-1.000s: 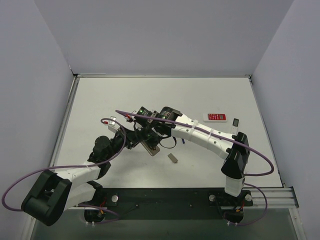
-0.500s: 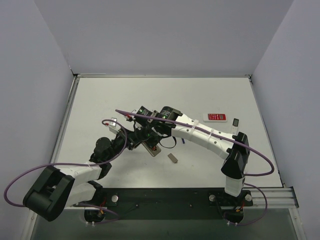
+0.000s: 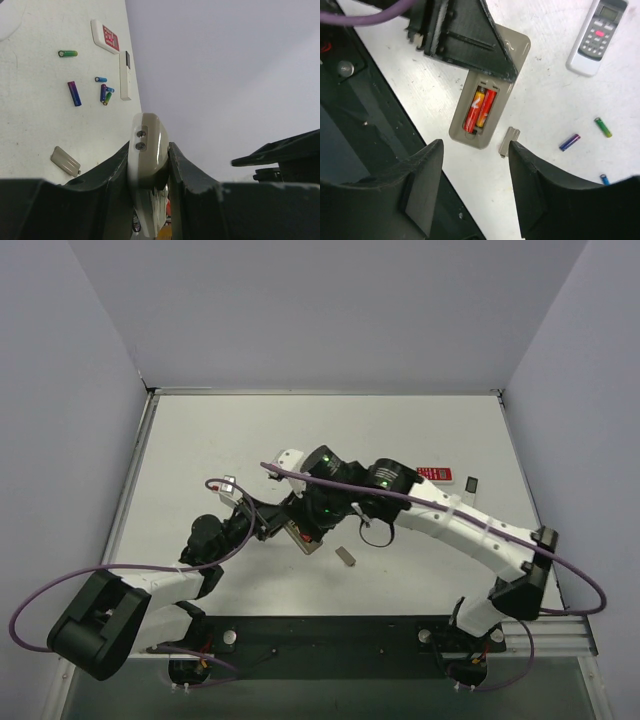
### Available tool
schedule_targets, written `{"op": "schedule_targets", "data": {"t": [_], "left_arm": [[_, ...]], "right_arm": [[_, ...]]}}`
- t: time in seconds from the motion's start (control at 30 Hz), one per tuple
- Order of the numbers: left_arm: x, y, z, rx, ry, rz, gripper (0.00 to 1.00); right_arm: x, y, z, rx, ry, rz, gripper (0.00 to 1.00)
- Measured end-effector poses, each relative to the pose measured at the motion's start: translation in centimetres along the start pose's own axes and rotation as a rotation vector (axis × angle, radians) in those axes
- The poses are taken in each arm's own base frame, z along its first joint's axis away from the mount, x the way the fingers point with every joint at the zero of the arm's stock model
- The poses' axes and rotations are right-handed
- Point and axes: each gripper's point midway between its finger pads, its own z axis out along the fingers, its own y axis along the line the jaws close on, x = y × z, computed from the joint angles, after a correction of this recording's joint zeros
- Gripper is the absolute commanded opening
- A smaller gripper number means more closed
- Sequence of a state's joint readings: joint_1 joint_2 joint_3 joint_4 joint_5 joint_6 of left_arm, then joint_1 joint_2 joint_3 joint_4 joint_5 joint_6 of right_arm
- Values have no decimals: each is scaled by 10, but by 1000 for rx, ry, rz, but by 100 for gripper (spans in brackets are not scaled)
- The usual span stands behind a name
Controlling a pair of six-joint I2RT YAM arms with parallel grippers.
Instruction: Load the batteries into the remote control
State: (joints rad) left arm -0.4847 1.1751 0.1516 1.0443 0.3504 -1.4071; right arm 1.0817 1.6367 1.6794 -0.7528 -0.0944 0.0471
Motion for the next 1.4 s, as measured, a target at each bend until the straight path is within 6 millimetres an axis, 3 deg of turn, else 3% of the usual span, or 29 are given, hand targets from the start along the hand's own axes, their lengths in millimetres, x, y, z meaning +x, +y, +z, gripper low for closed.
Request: {"op": "schedule_targets", "data": {"t": [0.17,0.27,0.53,0.7,0.97,1.4], "left_arm": [[7,2,-2,-5,41,-1,0],[11,2,-4,-11,65,3,0],[14,-13,-5,-4,100,62,0],[16,-18,-4,-6,123,84,0],[21,-13,-7,-31,154,81,0],[23,-25,-9,-2,171,93,0]], "right_arm": [[1,4,-54,-75,-206,-132,47],[6,8,-64,-119,-275,-233,42],[37,21,-30,-249,-276,-547,38],[29,33,-29,-317,-339,-676,30],[29,38,-9,-374,-332,-744,25],[36,36,11,-400,-285,-747,18]]}}
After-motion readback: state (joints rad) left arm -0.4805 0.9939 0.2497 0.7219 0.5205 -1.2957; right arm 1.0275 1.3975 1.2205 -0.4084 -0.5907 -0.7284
